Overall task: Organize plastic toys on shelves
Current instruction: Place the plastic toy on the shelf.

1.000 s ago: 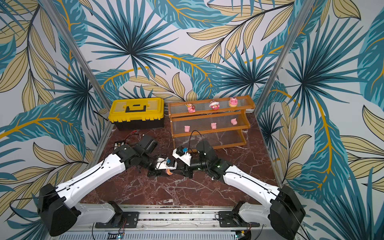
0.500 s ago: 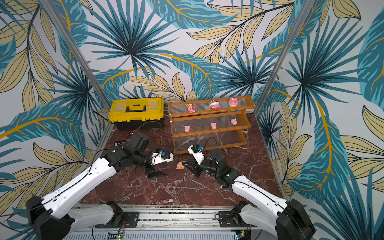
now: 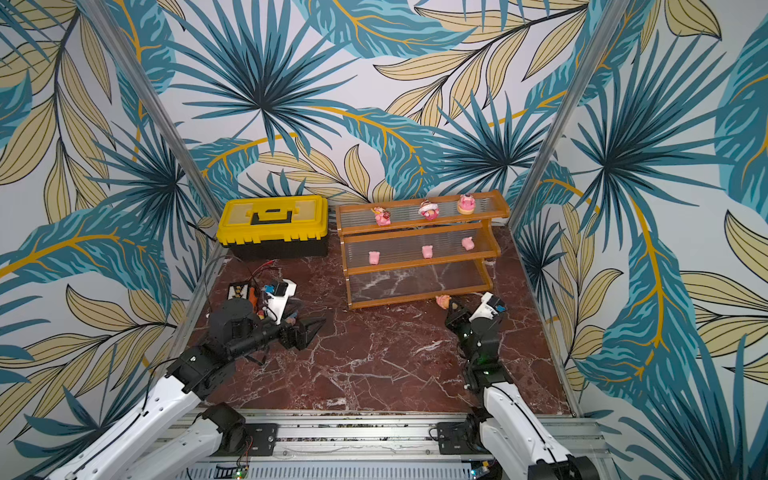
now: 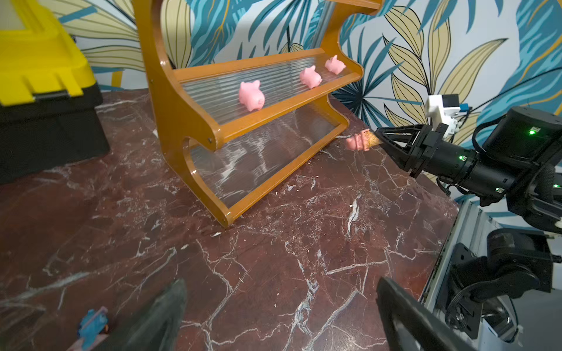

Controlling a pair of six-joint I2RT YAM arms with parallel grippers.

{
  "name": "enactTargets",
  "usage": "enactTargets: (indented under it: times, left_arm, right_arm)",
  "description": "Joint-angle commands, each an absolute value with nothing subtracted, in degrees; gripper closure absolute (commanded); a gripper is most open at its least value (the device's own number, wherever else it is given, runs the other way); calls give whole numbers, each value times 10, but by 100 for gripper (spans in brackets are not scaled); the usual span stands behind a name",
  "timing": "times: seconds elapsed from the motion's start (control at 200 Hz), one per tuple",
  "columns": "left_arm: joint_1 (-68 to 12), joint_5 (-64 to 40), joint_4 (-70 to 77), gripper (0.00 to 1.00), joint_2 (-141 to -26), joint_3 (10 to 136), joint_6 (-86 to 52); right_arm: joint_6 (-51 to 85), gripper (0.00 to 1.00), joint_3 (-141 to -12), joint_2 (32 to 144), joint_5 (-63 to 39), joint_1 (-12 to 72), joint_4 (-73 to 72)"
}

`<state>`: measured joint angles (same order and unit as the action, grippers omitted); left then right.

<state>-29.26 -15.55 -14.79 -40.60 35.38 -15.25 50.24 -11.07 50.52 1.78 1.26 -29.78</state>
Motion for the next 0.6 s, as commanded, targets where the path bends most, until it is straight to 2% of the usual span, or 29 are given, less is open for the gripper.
enactTargets:
  times: [0.0, 0.295, 0.596]
  left_arm:
    - [-284, -123, -98, 0, -364, 345, -204]
    - [-281, -112, -131, 0, -311, 332, -206]
    - [-280, -111, -154, 0, -289, 331, -205]
  right_arm:
    - [589, 89, -116, 576, 20, -43, -390]
    - [704, 86, -182, 842, 48, -93, -609]
    - [802, 84, -279, 993, 75, -94, -624]
